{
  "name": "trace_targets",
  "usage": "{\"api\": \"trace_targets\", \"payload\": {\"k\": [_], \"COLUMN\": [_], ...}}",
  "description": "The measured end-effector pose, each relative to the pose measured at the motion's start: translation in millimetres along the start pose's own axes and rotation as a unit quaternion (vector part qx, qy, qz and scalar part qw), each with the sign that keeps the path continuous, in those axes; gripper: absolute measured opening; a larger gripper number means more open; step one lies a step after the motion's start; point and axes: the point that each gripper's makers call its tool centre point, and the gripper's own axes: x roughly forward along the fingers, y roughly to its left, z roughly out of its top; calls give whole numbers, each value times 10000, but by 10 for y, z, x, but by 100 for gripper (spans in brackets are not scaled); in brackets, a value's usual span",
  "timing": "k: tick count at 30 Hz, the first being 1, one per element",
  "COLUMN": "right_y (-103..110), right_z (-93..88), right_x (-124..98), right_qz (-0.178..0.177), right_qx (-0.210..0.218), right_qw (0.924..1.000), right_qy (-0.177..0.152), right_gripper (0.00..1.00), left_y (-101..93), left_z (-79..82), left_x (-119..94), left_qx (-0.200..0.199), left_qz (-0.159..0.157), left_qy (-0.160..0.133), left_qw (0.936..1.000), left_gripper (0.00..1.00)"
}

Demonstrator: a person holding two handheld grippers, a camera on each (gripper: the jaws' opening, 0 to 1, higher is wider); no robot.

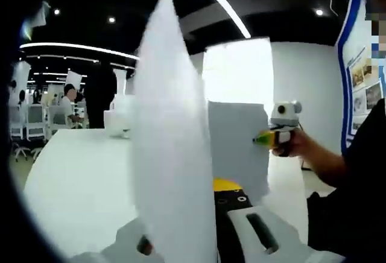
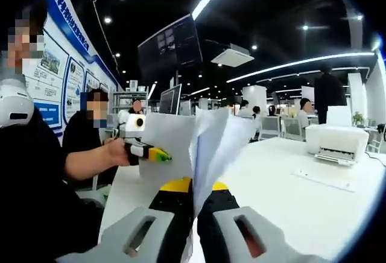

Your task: Organize the stack of printing papers by aligning and flattening the scattered papers on the table

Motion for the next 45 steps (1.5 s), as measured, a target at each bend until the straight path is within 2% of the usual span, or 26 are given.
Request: {"api": "trace_targets", "payload": {"k": [3,4,5,6,7,8,9,11,15,17,18,19,25,27,28,29,30,32,35,37,38,39,40,41,43,45], "right_y": [-43,-91,-158,-210,-270,-311,-333,-326,-358,-375,-356,-320,-257,-230,-225,-210,-163,-149,-128,-156,-184,-221,-271,-309,-288,-247], "right_z": [90,86,59,30,-18,-81,-136,-160,-152,-139,-124,-105,-105,-91,-70,-31,13,164,259,247,197,117,58,-6,-66,-53], "right_x": [-24,-31,-38,-37,-31,-32,-41,-51,-54,-67,-73,-73,-80,-78,-75,-72,-75,-84,-96,-85,-76,-61,-44,-30,-35,-36], "right_qz": [49,48,-49,-97,-159,-246,-273,-221,-250,-222,-122,-14,83,112,104,131,257,223,321,359,332,254,127,-1,52,142], "right_qx": [151,223,496,644,695,656,579,555,464,425,432,457,432,376,329,325,253,40,114,268,442,640,700,713,614,685], "right_qw": [9998,9996,9987,9978,9974,9975,9978,9981,9984,9987,9989,9989,9990,9992,9994,9994,9993,9995,9988,9983,9979,9974,9974,9975,9981,9975], "right_qy": [-147,-164,-136,-119,-55,61,166,167,182,179,141,87,58,62,46,3,-31,-236,-358,-378,-324,-197,-121,-26,31,-22], "right_gripper": [0,0,3,21,35,43,41,32,27,14,1,0,0,0,0,0,0,0,0,0,0,11,28,40,27,24], "left_y": [-42,-45,-7,67,81,91,106,114,79,34,-8,-37,-50,-36,-34,-52,-124,-157,-162,-144,-134,-95,-24,3,5,64], "left_z": [71,81,86,95,65,25,-7,-29,-35,-46,-46,-36,-52,-48,-39,-29,-20,79,191,207,177,95,48,8,-82,-80], "left_x": [-50,-62,-66,-71,-66,-63,-67,-66,-50,-51,-51,-46,-58,-61,-59,-60,-67,-87,-148,-189,-193,-193,-179,-164,-147,-131], "left_qx": [123,158,183,275,224,176,142,138,141,284,334,342,347,364,377,386,565,515,503,434,413,263,243,208,206,177], "left_qz": [13,23,144,349,382,362,384,424,371,217,81,-4,-44,15,56,32,-170,-92,-95,-85,-91,-18,131,177,80,35], "left_qy": [-96,-112,-136,-193,-151,-67,-19,-15,-2,65,74,31,-28,-36,-41,-30,16,-121,-218,-229,-193,-40,5,21,163,112], "left_qw": [9999,9998,9996,9988,9989,9992,9992,9990,9992,9993,9994,9994,9994,9993,9993,9992,9983,9986,9984,9988,9989,9996,9996,9996,9996,9998], "left_gripper": [6,8,13,26,41,44,44,46,44,21,10,6,6,9,14,11,6,6,6,6,8,13,29,39,36,36]}}
